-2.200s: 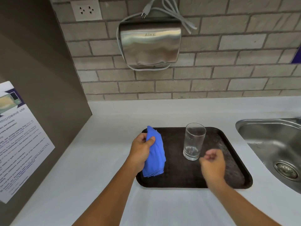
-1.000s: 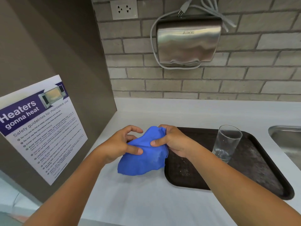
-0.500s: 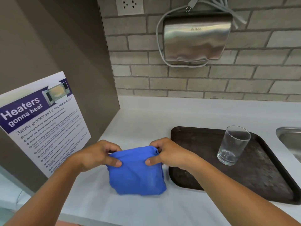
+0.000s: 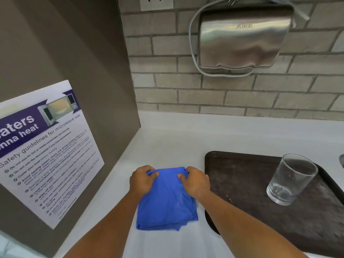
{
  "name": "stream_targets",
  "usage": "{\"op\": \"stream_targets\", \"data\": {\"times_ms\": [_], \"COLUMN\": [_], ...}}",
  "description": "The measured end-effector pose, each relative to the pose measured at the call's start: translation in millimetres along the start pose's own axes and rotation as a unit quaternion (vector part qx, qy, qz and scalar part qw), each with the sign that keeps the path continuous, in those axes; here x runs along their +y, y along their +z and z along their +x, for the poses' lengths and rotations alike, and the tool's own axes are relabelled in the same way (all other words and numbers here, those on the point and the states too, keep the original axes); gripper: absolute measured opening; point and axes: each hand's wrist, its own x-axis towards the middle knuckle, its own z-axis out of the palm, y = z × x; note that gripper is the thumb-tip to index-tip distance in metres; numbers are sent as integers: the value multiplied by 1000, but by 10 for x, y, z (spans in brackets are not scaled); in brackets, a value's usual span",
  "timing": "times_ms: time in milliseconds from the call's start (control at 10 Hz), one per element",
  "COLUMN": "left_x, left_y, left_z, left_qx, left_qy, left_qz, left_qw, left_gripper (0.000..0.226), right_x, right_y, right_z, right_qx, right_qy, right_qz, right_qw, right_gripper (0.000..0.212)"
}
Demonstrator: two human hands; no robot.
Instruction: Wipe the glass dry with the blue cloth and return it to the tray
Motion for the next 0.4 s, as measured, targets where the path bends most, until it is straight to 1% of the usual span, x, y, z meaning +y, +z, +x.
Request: {"op": "stream_targets", "data": {"times_ms": [100, 200, 300, 400], "left_x": [-53, -62, -100, -36], "left_y": [55, 70, 86, 80], "left_z": [34, 45, 74, 113], "left_qx": [11, 22, 15, 1], "left_qy": [29, 58, 82, 94], "left_qz": [77, 111, 170, 209], "left_qw": [997, 992, 982, 973], "left_gripper": [8, 8, 12, 21], "right_x": [7, 62, 103, 119], "right_y": [28, 53, 116, 97], "right_z": [31, 39, 34, 35], "right_qx": [11, 31, 22, 11], "right_qy": [-18, -54, -85, -105], "right_qz": [-56, -120, -177, -199], "right_qw": [998, 991, 980, 974], "right_gripper": [29, 25, 43, 51]}}
